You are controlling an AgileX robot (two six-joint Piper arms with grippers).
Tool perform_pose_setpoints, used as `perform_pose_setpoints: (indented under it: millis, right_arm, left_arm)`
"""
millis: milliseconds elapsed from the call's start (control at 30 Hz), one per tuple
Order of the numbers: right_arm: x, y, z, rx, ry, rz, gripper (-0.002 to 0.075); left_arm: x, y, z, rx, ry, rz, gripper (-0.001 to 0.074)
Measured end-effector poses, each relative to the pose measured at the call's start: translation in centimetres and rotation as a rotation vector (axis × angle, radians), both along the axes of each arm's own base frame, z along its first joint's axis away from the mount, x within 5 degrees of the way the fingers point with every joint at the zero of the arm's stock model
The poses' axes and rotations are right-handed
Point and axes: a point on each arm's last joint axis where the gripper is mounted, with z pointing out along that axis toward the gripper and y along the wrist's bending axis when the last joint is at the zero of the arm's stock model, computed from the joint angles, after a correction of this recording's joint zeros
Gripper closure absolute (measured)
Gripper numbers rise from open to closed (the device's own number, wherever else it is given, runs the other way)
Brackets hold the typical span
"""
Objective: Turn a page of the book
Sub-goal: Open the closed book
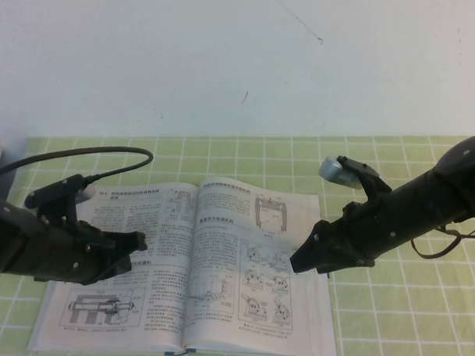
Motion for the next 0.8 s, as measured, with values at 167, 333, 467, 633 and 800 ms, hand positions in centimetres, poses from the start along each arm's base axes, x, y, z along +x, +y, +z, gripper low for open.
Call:
perform_pose_setpoints:
  millis: [167,333,467,633,800]
  right_arm:
    - [0.1,0.1,-0.8,0.011,0.03,-0.019,0.0281]
    - [0.1,0.3,-1.0,0.012,0.054,-0.035,0.0281]
    - [-0.3,1.3,-1.9,0.001,0.071,-0.017,0.0281]
    - [-0.6,2.2,-2.3,-0.002,0.088,-0.011,0.0281]
    - [-0.5,2.2,-2.2,-0.002,0.099,-0.025,0.0281]
  left_arm:
    - [0.0,0.0,0.0,-0.007,0.0,0.01,0.0738]
    - [0.1,0.0,0.1,-0.017,-0.005,0.015,0.0738]
    - [0.1,-0.1,0.1,-0.023,-0.008,0.019,0.0738]
    - [0.1,-0.1,0.1,-0.023,-0.009,0.018,0.0738]
    - [0.1,-0.1,0.1,-0.024,-0.01,0.018,0.0738]
